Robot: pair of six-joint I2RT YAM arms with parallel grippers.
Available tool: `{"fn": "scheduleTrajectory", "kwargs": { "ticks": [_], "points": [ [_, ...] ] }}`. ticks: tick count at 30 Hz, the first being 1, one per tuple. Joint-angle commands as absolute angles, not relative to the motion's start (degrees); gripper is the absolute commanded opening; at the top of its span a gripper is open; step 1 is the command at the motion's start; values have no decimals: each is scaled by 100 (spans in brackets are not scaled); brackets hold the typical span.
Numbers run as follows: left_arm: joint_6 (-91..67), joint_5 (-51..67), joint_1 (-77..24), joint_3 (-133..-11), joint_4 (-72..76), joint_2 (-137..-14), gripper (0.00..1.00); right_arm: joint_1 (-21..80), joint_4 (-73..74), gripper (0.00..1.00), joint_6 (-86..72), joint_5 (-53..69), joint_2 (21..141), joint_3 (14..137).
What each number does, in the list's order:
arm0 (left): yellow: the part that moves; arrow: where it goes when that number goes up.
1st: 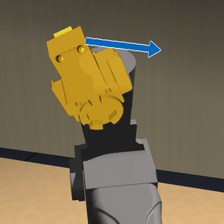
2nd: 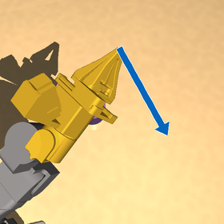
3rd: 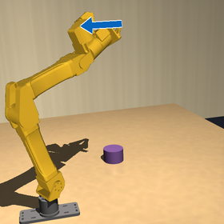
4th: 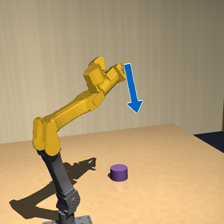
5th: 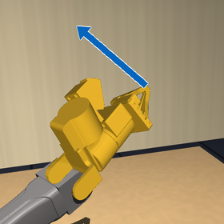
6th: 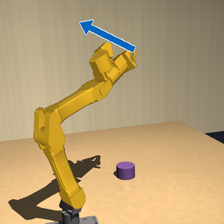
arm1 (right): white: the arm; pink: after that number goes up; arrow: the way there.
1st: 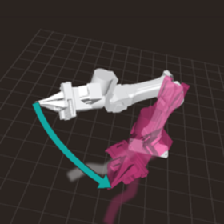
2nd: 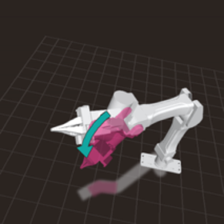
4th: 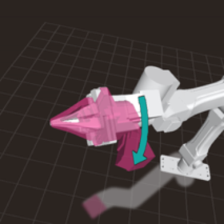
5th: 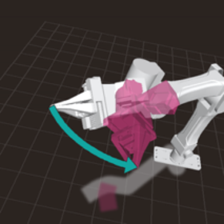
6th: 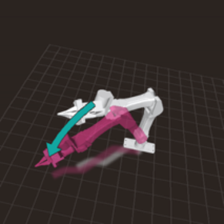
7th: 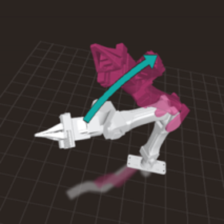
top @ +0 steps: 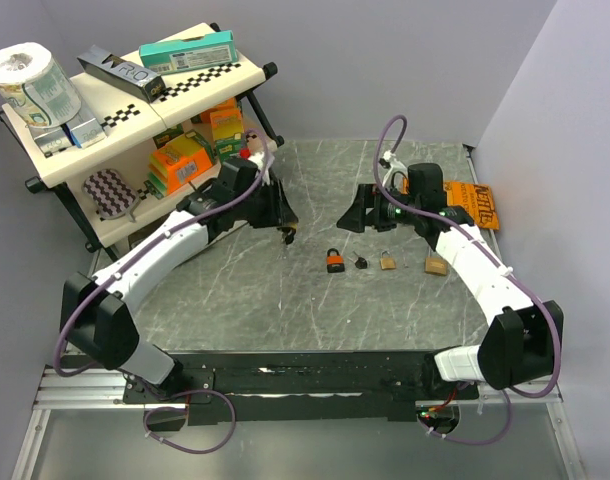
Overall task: Lock with the key
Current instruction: Pick up the lock from the center of the board, then lock the lock.
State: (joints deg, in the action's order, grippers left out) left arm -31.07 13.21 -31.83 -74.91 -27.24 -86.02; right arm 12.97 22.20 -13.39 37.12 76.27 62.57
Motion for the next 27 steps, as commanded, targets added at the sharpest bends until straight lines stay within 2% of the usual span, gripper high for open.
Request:
{"fn": "scheduleTrajectory", "kwargs": {
  "ticks": [1,12,17,21,27],
  "points": [
    [-5000,782,-3278,-7909,-2179,-8525,2,1529,1302,100,-1836,3735,7295,6179],
    [-5985,536,-3331,-8156,-2364,-8763,2,2311,1055,100,-1907,3771,7559,6196],
    [-6485,553,-3340,-8191,-2373,-8780,3,2540,1125,100,-2065,3218,7786,6485],
    [-6688,685,-3357,-8191,-2320,-8859,7,2672,1073,100,-2267,2761,8015,6767],
    [-7189,949,-3357,-8104,-2145,-8868,7,2856,1160,99,-2408,1980,8314,7145]
  ]
}}
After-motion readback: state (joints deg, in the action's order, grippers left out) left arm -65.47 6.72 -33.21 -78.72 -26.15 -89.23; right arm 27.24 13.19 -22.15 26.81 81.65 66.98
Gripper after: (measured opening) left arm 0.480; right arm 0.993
